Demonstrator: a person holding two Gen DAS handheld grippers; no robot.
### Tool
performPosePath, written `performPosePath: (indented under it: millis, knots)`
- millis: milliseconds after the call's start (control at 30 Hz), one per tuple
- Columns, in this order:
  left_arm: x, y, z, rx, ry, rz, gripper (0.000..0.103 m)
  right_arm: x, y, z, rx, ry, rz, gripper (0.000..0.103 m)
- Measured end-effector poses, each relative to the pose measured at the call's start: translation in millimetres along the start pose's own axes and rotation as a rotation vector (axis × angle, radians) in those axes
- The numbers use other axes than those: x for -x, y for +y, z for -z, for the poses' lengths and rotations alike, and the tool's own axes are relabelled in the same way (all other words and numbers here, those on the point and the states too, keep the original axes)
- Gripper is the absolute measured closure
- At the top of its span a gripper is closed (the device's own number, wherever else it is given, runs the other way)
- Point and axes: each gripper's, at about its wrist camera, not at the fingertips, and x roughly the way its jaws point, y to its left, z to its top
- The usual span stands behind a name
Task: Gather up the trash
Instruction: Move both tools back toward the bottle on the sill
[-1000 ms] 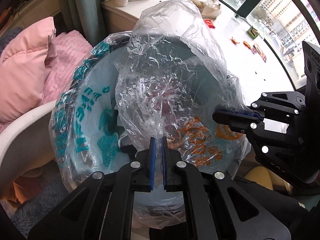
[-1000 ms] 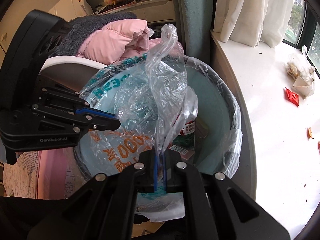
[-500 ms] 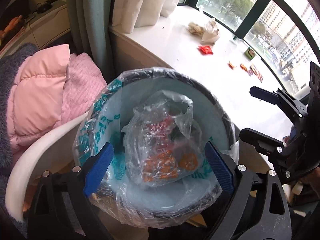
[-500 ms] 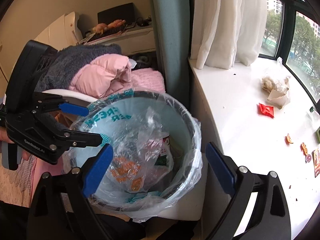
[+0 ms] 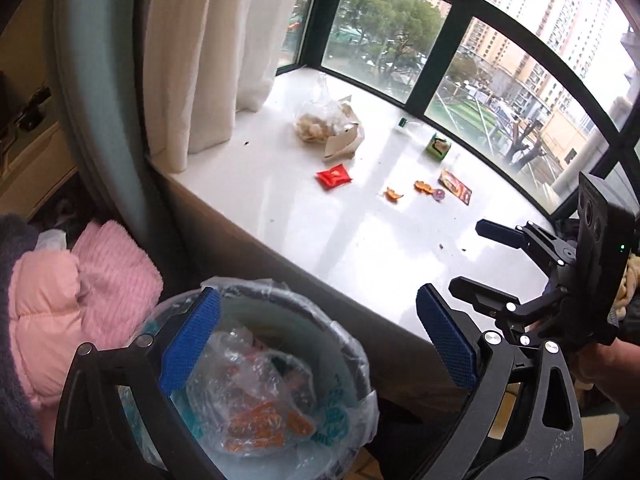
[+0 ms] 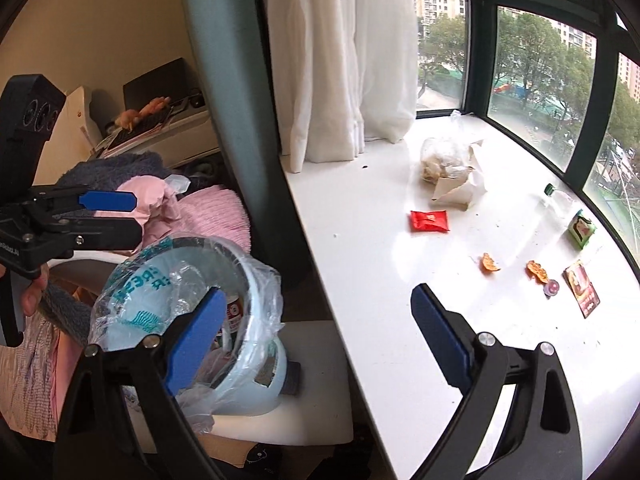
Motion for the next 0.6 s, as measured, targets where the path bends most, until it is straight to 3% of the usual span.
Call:
performPosePath:
  millis: [600]
  knots:
    - [-61.9, -103.4, -106.9, -0.206, -0.019, 0.094, 0.007, 40.4, -144.8, -24.9, -0.143, -0.071, 0.176, 0.013]
